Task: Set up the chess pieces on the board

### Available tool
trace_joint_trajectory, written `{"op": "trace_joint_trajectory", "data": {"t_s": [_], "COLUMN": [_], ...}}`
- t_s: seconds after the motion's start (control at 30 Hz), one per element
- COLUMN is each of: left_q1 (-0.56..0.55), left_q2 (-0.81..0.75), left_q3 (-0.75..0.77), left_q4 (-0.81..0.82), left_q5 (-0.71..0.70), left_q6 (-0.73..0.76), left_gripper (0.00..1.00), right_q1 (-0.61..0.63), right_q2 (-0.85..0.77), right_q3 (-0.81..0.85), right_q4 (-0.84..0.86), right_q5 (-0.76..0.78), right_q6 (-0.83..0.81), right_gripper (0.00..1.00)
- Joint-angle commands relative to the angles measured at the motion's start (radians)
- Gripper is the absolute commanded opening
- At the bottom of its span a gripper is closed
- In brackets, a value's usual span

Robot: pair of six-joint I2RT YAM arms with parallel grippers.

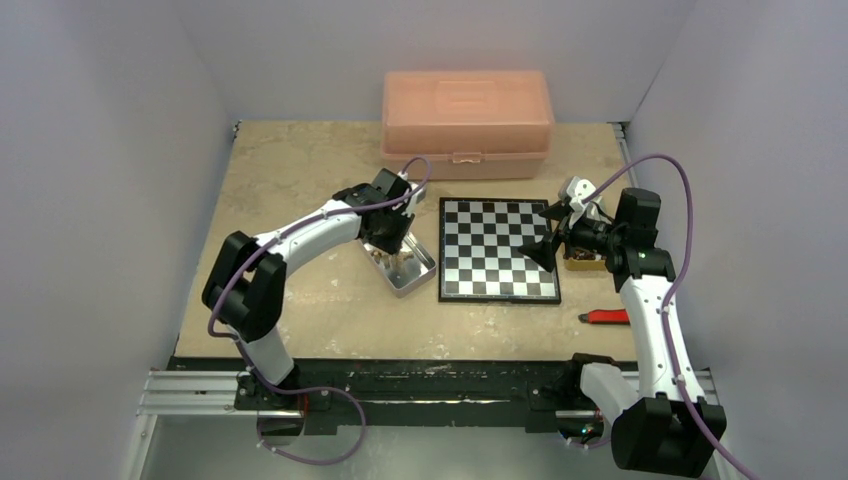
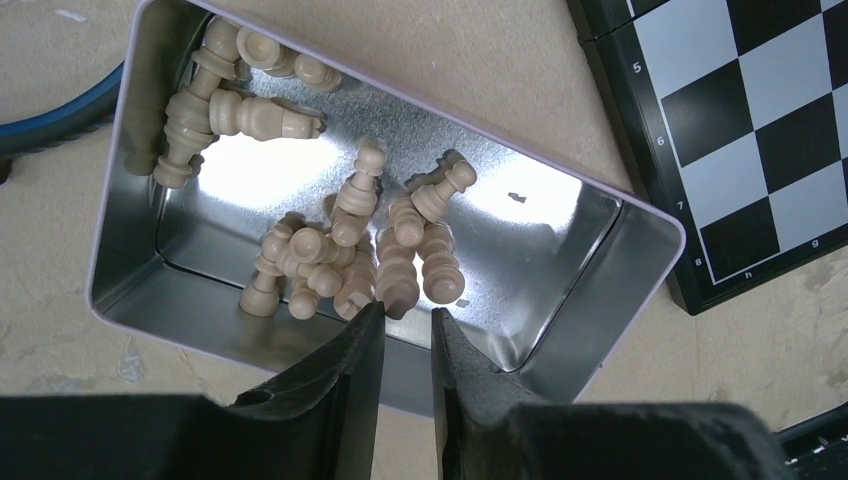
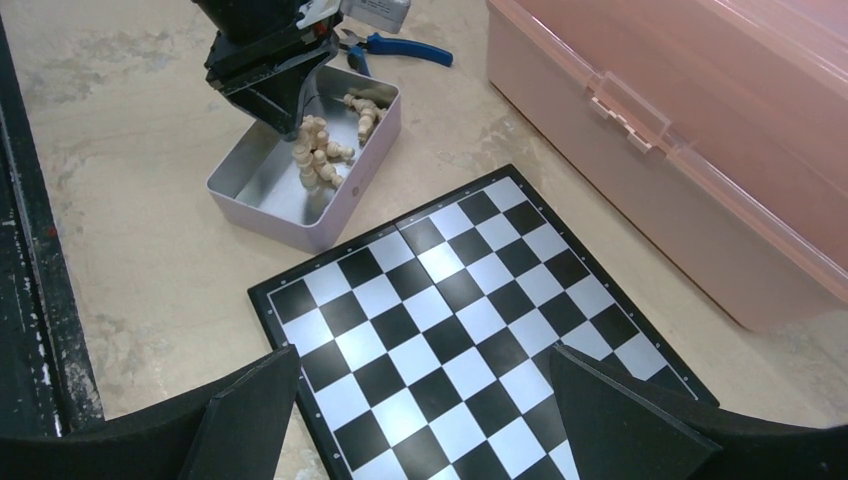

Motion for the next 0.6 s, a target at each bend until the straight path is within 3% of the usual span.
{"op": "trace_joint_trajectory", "data": {"t_s": [0.0, 0.57], "left_q1": [-0.002, -0.002], "left_q2": [0.014, 0.048], "left_q3": [0.045, 0.057], "left_q4": [0.021, 0.016], "left_q5": [-0.010, -0.033], "left_q6": [0.025, 0.034], "left_gripper": [0.22, 0.19], "right_q1": [-0.001, -0.001], "right_q2": [-0.002, -0.003], "right_q3": [0.033, 0.035], "right_q4": [0.020, 0.015], "right_q5": [0.008, 0.011], "right_q6": [0.009, 0.006], "right_gripper": [0.99, 0.99]}}
